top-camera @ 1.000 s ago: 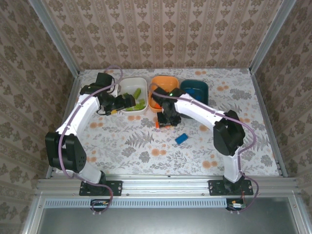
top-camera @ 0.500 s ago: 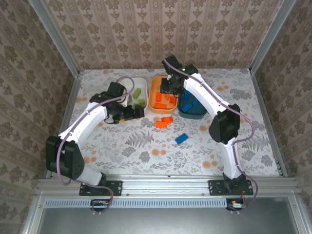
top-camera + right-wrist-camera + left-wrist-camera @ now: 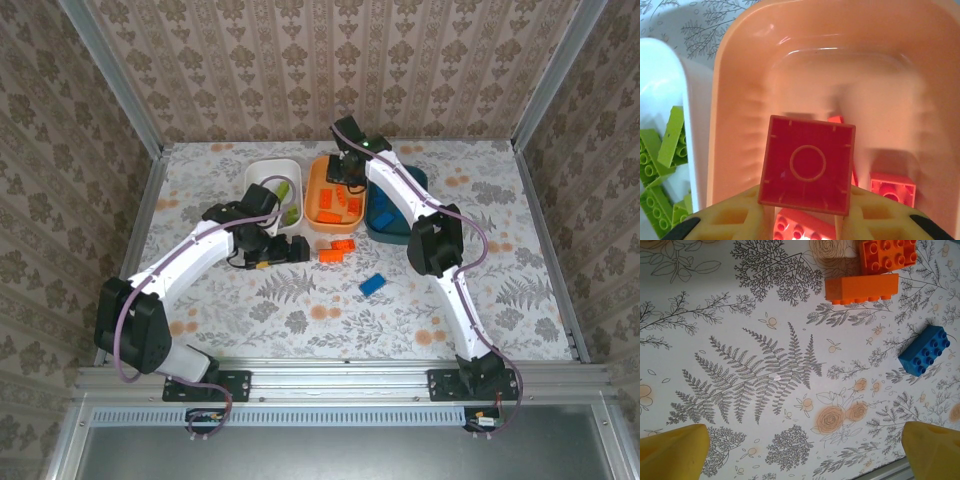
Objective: Sort the legos into containers by color
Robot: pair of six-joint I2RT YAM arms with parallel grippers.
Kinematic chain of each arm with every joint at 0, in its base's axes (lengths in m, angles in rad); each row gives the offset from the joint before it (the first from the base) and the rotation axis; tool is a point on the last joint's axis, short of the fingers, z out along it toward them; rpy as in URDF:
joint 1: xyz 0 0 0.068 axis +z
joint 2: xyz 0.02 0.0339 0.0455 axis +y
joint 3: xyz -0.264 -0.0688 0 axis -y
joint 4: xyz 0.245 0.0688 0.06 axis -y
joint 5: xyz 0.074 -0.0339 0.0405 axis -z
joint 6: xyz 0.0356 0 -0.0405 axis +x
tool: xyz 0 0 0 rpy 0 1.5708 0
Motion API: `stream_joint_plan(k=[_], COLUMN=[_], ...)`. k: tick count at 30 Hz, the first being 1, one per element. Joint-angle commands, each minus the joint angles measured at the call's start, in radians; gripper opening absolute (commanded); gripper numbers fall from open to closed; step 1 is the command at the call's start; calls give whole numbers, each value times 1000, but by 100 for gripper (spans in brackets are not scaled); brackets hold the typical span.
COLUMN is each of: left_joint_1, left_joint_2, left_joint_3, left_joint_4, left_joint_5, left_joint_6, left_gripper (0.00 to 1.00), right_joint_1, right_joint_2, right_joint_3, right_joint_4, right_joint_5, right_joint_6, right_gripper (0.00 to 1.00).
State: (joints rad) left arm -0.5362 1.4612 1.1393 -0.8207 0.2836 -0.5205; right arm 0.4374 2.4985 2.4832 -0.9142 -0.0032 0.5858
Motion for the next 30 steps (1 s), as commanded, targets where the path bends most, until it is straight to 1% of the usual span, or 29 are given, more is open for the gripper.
stream_joint_plan(k=[1, 9, 15, 18, 20, 25, 30], left_joint_1=[-5, -8, -13, -13, -13, -16, -29], left_joint_2=[2, 28, 43, 44, 44, 45, 57], left_joint_3=[22, 31, 41, 39, 39, 45, 63], left_joint_4=[-25, -14, -13, -12, -11, -11, -14], left_joint_5=[-8, 2, 3, 2, 2, -3, -10], left_joint_6=[-3, -5, -4, -6, -7, -8, -9], left_gripper=[100, 100, 100, 100, 100, 100, 100], right_joint_1=[-8, -13, -18, -18, -18, -20, -20], right_joint_2=[35, 51, 57, 61, 64, 47, -18], right_joint_3=[39, 41, 42, 43, 43, 47, 62], right_joint_4=[14, 12, 9, 8, -2, -5, -22], right_joint_5=[7, -5, -12, -23, -22, -28, -56], right_joint_6=[31, 33, 35, 39, 39, 37, 19], right_gripper=[31, 34, 51, 63, 67, 69, 69])
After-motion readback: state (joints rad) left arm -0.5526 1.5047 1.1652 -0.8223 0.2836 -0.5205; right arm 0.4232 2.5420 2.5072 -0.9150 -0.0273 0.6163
